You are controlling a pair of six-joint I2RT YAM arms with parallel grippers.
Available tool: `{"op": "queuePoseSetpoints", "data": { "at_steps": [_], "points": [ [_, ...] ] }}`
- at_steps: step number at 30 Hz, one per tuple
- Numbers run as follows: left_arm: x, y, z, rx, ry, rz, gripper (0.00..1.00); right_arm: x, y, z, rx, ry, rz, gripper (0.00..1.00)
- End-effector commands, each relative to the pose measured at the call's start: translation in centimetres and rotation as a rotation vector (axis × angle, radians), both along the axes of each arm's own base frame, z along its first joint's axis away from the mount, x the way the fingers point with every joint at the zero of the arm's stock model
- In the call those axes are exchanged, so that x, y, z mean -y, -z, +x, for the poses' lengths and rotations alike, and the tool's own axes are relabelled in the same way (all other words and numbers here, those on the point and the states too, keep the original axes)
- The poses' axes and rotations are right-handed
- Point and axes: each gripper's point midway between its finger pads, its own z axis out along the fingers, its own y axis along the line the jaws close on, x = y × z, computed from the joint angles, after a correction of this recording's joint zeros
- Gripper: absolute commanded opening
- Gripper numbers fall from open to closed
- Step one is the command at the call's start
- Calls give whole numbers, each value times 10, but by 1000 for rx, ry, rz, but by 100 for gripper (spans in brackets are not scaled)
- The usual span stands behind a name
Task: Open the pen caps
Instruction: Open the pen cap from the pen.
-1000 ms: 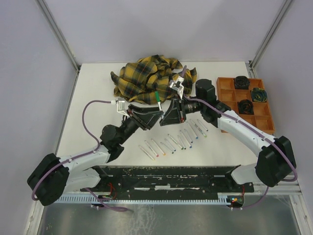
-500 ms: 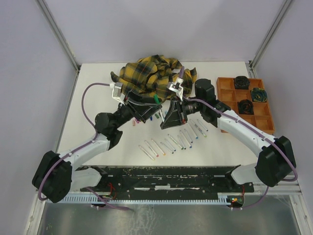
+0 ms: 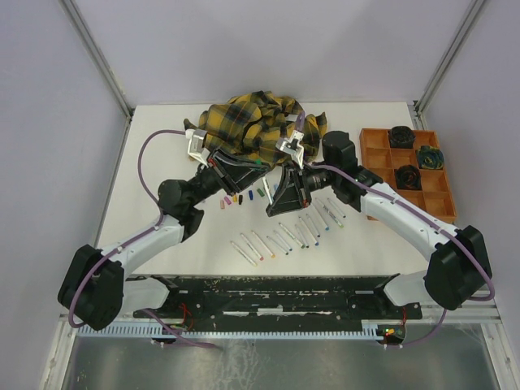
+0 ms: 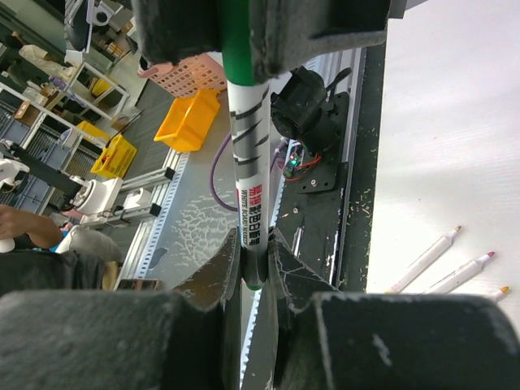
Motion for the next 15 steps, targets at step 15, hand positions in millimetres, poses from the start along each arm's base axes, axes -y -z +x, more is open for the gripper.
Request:
{"op": "queuePoseSetpoints", "data": {
  "at_steps": [15],
  "points": [
    [-7, -14, -2, 26, -9, -15, 3, -3, -14, 5, 80, 38, 7, 25]
  ]
}}
